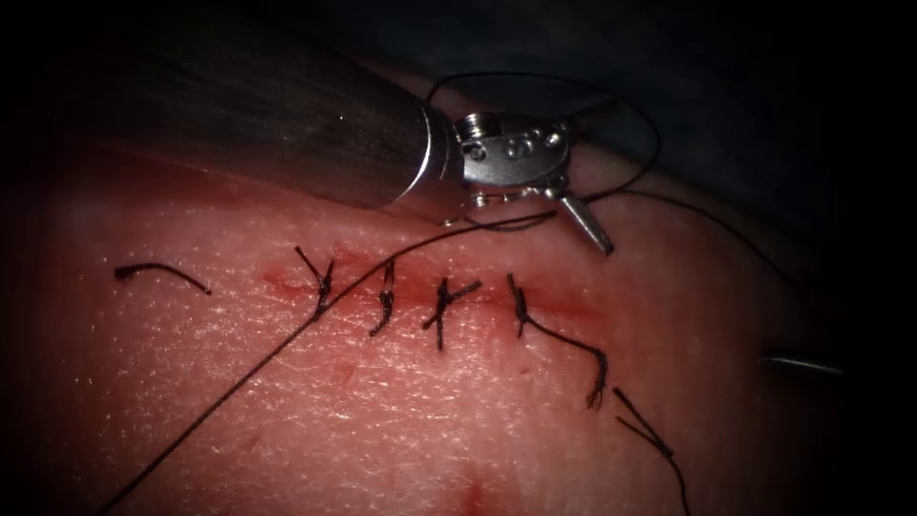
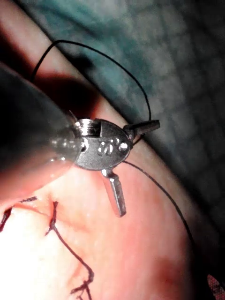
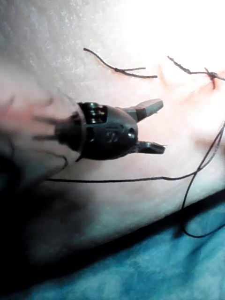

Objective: Wound Closure
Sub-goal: Set down the suture onto the pad, then grab the suture tail with the left tool

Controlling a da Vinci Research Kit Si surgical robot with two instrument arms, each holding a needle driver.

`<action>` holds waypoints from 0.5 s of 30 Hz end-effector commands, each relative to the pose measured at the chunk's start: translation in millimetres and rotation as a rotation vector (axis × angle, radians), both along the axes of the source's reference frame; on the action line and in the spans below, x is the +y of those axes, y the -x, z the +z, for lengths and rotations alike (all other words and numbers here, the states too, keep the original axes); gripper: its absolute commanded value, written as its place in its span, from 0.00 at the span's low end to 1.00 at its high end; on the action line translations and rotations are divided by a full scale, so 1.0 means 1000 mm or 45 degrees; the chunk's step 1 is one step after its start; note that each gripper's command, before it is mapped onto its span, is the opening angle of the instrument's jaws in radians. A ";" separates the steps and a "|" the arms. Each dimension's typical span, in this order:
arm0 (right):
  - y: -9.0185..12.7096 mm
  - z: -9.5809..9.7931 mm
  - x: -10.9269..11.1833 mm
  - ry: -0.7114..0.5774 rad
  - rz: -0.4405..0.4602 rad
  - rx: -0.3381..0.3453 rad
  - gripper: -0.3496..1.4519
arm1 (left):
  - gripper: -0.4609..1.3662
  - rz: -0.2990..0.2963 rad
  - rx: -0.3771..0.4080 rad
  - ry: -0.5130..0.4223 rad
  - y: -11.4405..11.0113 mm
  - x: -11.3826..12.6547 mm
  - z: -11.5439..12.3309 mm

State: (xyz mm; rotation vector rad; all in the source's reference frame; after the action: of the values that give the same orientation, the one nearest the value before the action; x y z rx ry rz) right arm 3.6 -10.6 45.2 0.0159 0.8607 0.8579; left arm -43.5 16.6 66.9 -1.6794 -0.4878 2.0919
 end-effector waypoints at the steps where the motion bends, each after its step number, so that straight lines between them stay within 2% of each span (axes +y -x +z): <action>1: -0.0002 0.0001 0.0002 -0.014 -0.015 0.032 0.84 | 0.95 -0.022 0.012 -0.004 -0.0003 0.0002 -0.0004; 4: -0.0011 0.0003 0.0010 0.063 -0.157 0.032 0.85 | 0.85 -0.079 0.036 -0.034 -0.0026 0.0010 -0.0029; 6: -0.0015 0.0004 0.0014 0.067 -0.202 0.032 0.88 | 0.82 -0.093 0.043 -0.035 -0.0035 0.0011 -0.0038; 8: -0.0020 0.0004 0.0018 0.170 -0.303 -0.030 0.87 | 0.79 -0.116 0.056 -0.044 -0.0048 0.0009 -0.0049; 10: -0.0023 0.0005 0.0026 0.183 -0.320 -0.046 0.83 | 0.77 -0.125 0.061 -0.048 -0.0057 0.0005 -0.0056; 12: -0.0023 0.0006 0.0031 0.178 -0.332 -0.026 0.80 | 0.75 -0.125 0.062 -0.048 -0.0063 0.0000 -0.0059; 15: -0.0022 0.0009 0.0051 0.174 -0.375 0.045 0.68 | 0.74 -0.112 0.091 -0.020 -0.0074 -0.0010 -0.0067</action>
State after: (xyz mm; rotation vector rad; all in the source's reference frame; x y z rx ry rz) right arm 5.9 -5.4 46.1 0.0349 0.9198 0.5235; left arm -36.0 15.5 60.2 -1.5810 -0.3996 2.0685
